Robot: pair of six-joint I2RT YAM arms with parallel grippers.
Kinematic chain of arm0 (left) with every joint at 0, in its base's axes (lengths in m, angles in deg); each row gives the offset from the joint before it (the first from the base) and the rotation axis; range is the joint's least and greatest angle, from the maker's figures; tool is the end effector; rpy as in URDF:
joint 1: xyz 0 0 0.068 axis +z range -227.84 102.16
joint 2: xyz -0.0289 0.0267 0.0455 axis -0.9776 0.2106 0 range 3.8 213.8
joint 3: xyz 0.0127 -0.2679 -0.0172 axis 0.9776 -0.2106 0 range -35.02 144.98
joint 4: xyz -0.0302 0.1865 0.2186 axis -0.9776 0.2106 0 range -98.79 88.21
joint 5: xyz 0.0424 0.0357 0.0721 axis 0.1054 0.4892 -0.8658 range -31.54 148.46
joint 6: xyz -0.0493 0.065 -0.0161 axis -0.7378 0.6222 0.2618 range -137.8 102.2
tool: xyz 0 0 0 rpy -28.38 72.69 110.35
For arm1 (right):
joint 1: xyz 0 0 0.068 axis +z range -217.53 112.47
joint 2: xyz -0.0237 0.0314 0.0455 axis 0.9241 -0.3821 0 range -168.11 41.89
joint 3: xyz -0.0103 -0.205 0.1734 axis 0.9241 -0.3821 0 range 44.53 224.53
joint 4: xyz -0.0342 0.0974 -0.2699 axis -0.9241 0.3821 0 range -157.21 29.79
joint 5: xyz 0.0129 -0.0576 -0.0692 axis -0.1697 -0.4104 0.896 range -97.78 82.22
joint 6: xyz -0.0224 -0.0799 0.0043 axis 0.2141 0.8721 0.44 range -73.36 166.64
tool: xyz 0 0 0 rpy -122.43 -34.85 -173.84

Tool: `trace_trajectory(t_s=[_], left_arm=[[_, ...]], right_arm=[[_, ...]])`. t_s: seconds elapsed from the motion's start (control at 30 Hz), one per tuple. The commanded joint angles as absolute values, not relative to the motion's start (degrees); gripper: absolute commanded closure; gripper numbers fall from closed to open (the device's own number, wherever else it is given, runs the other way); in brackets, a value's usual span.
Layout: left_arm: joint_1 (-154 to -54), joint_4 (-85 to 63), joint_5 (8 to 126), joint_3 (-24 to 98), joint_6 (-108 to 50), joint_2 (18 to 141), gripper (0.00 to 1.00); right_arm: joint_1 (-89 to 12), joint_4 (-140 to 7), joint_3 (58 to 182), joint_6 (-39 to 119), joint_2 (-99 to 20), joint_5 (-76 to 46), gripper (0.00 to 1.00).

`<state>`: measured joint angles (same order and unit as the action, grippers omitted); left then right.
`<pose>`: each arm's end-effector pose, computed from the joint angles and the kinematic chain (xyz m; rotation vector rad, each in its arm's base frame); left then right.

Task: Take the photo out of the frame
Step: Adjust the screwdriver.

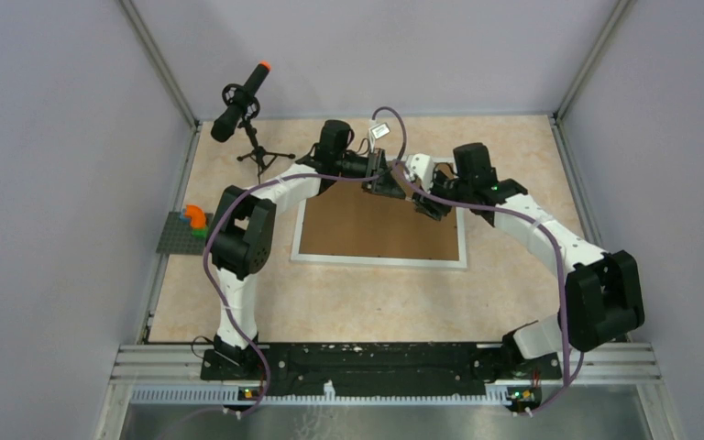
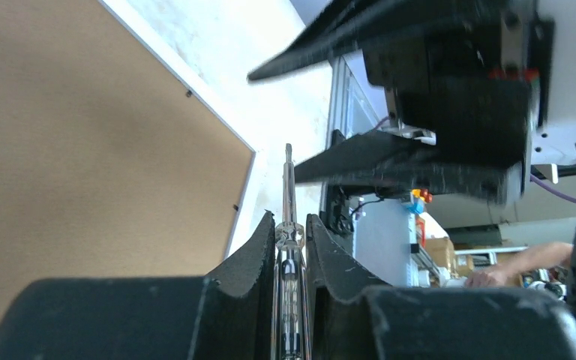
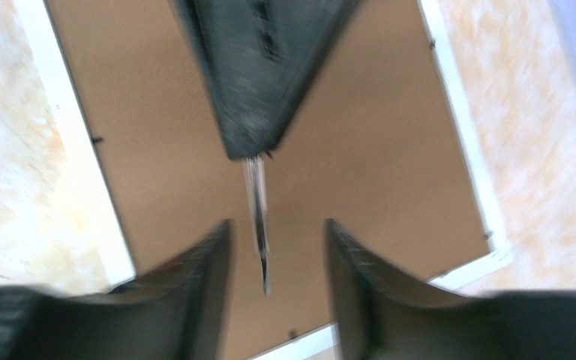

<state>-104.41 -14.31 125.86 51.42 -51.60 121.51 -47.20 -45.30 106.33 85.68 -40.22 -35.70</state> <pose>0.4155 -0.2828 0.2082 0.7198 2.0781 -1.8100 0.3301 0.1585 0.2391 -1.3121 1.8079 0.3849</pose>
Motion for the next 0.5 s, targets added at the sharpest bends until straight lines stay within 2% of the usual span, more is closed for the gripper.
trace_trajectory(t_s=[0.0,0.1,0.23,0.47], left_arm=[[-104.0,-22.9,122.7,50.7,-49.2,120.7,1.00],[-104.6,-24.0,119.6,50.2,-45.7,121.8,1.00],[-105.2,-33.0,118.5,46.6,-43.3,123.5,1.00],[-107.1,-38.3,115.8,44.0,-26.7,124.6,1.00]], right_arm=[[-56.0,-40.4,108.9,74.9,-40.4,-42.3,0.34],[-61.9,-34.9,111.3,69.4,-44.2,-48.3,0.32],[-69.3,-33.0,112.6,59.3,-49.9,-55.5,0.35],[-75.5,-38.1,113.0,47.5,-57.3,-55.3,0.40]])
